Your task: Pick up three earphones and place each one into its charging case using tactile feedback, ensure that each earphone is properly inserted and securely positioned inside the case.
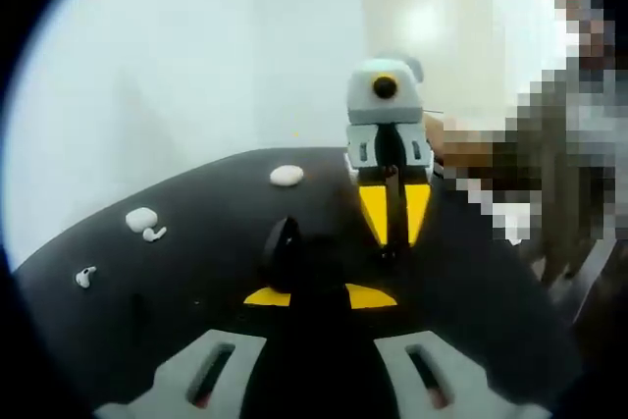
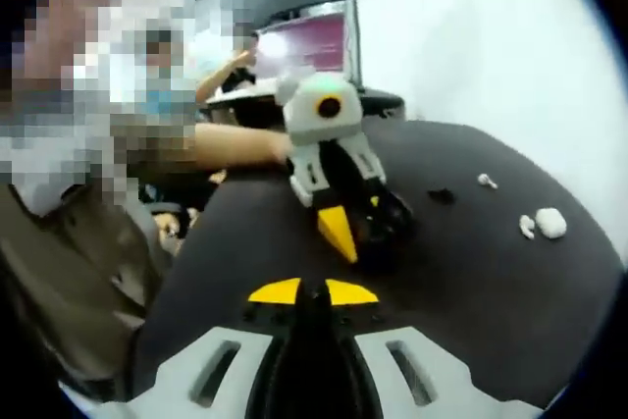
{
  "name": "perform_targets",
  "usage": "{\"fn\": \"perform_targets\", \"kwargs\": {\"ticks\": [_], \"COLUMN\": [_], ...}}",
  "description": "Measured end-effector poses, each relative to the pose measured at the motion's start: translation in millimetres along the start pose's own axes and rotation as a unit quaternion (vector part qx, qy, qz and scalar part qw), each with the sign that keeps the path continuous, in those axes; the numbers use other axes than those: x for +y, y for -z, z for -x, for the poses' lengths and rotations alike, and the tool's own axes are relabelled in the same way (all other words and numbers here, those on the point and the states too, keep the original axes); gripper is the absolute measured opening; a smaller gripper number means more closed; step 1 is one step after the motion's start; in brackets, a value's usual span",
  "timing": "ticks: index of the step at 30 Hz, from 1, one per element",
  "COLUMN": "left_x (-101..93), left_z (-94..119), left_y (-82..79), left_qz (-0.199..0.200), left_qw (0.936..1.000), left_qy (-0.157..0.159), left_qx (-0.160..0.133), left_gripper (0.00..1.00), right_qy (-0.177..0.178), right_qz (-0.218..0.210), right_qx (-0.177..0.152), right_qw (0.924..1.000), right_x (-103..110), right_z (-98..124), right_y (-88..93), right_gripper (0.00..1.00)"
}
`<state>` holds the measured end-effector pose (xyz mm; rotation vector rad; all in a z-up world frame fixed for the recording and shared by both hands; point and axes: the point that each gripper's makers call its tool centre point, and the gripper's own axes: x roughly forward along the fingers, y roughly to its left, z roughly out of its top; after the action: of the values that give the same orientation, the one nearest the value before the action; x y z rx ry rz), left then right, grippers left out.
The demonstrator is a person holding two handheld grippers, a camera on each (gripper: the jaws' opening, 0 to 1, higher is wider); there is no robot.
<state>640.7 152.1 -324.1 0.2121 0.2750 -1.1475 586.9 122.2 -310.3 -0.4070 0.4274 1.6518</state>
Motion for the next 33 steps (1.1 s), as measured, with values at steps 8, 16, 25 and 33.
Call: {"fn": "perform_targets", "kwargs": {"ticks": [8, 16, 25, 33], "left_x": [-0.2, 0.7, 2.2, 3.4], "left_z": [0, 0, 0, 0], "left_y": [0.0, -0.1, -0.4, -0.7], "left_qz": [-0.001, -0.002, -0.004, -0.006], "left_qw": [1.0, 1.0, 1.0, 1.0], "left_qy": [0.0, -0.001, -0.001, -0.002], "left_qx": [0.0, -0.001, -0.002, -0.002], "left_gripper": [0.15, 0.15, 0.15, 0.15], "right_qy": [0.063, 0.009, 0.005, 0.004], "right_qz": [-0.034, -0.044, -0.052, -0.052], "right_qx": [0.066, 0.21, 0.28, 0.293], "right_qw": [0.9953, 0.9766, 0.9586, 0.9546], "right_x": [-28, -11, -13, -12], "right_z": [19, -3, -6, -8], "right_y": [-18.8, -4.8, 4.0, 11.9], "right_gripper": [0.11, 0.13, 0.15, 0.17]}}
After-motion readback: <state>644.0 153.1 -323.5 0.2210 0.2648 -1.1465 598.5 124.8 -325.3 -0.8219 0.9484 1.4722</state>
